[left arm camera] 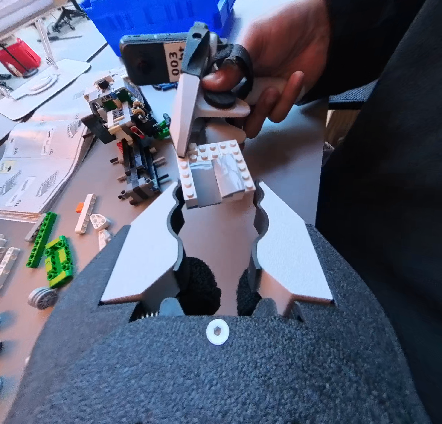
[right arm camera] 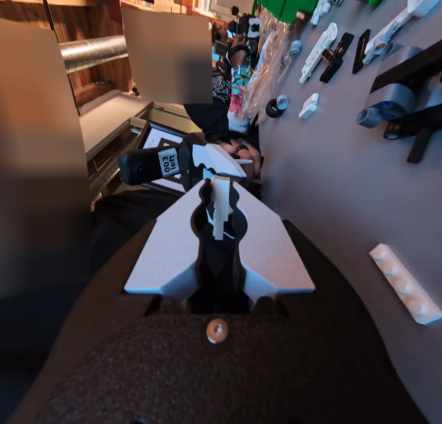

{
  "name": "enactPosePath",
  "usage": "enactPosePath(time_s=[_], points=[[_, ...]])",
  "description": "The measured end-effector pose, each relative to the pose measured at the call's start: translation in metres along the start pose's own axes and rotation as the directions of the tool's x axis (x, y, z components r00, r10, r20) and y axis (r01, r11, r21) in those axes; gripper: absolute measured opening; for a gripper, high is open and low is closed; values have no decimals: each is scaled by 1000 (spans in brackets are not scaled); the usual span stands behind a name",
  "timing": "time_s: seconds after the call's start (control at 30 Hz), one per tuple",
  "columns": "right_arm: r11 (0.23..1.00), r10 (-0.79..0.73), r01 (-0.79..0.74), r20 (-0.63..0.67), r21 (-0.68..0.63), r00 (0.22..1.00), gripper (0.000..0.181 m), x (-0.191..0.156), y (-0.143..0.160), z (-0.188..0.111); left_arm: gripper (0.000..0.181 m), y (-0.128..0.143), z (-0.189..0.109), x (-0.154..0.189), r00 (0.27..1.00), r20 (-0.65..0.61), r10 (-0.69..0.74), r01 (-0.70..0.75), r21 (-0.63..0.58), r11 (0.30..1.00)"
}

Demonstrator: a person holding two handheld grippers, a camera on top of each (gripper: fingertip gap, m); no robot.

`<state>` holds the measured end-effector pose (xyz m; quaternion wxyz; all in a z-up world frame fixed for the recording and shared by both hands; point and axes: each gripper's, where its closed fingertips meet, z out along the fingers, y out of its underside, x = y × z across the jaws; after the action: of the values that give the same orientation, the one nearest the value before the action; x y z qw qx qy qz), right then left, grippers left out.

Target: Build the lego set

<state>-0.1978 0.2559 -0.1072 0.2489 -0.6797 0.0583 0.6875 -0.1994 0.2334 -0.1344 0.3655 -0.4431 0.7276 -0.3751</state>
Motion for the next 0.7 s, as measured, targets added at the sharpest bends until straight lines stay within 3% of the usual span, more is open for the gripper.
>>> enactPosePath(time_s=[0.03, 0.2, 0.3, 0.37, 0.53, 0.7], points=[[1000, 7, -7, -6, -27, 1000, 14, 1, 1, 0, 56, 1, 1, 2, 1000, 5, -3, 3, 2, 1000], [995, -66, 63, -41, -76, 997, 14, -2, -12, 6, 56, -2, -1, -13, 988, 150, -26, 21, 36, 999], [994, -109, 109, -19, -21, 994, 15, -11, -20, 10, 56, -10, -6, -18, 974, 221, -49, 35, 67, 997], [990, -131, 132, -24, 44, 991, 30, -13, -22, 8, 55, -10, -8, -22, 962, 266, -61, 45, 68, 997], [976, -130, 142, -77, 167, 988, 43, -2, -11, -5, 55, -8, -12, -28, 939, 322, -119, 92, 96, 991], [971, -119, 104, 56, 217, 991, 35, -19, 6, 4, 56, -13, -7, -26, 931, 340, -130, 92, 125, 988]])
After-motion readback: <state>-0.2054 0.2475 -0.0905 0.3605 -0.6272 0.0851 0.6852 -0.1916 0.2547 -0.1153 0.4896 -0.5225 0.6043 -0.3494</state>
